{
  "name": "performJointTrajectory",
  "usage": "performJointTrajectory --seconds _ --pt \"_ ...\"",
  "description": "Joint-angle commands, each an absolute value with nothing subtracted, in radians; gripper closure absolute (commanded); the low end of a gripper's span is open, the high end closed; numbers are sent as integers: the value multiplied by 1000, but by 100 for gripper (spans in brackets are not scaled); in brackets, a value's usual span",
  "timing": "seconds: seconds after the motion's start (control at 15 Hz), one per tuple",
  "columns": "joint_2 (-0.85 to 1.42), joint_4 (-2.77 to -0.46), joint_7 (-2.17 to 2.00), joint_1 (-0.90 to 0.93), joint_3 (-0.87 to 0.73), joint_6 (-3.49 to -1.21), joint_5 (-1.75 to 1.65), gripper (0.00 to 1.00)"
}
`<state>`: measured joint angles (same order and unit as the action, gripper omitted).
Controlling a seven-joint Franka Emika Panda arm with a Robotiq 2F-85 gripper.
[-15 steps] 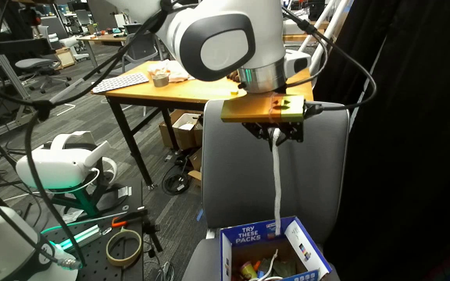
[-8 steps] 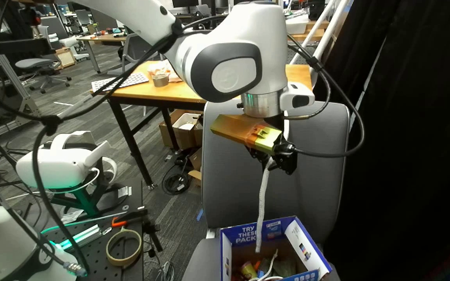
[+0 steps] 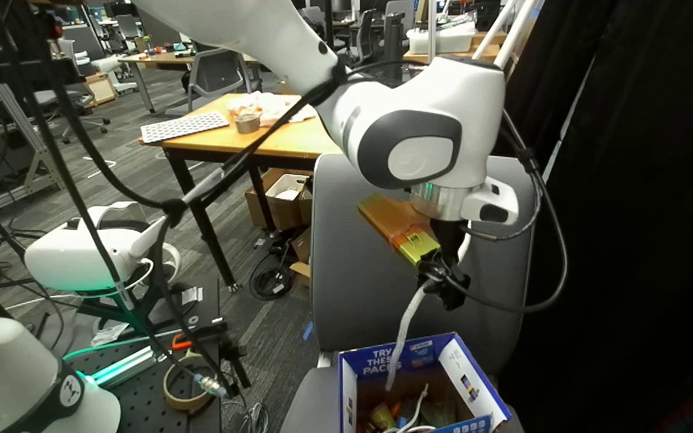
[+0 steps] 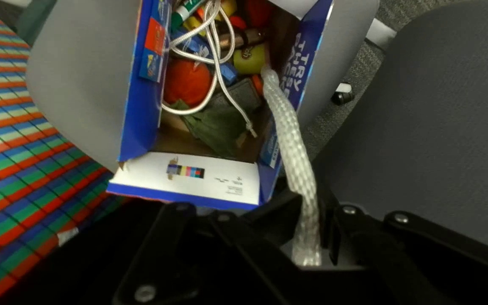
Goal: Pick up the rope from the headrest of the chair and put it in the box
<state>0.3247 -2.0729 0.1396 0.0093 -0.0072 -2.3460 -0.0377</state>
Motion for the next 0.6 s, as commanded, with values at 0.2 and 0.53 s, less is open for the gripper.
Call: performJointTrajectory --seconds 0.2,0.53 --pt "433 -2023 -135 2 -98 -2246 -83 87" --pt "473 -1985 -269 -14 -113 -2096 -34 87"
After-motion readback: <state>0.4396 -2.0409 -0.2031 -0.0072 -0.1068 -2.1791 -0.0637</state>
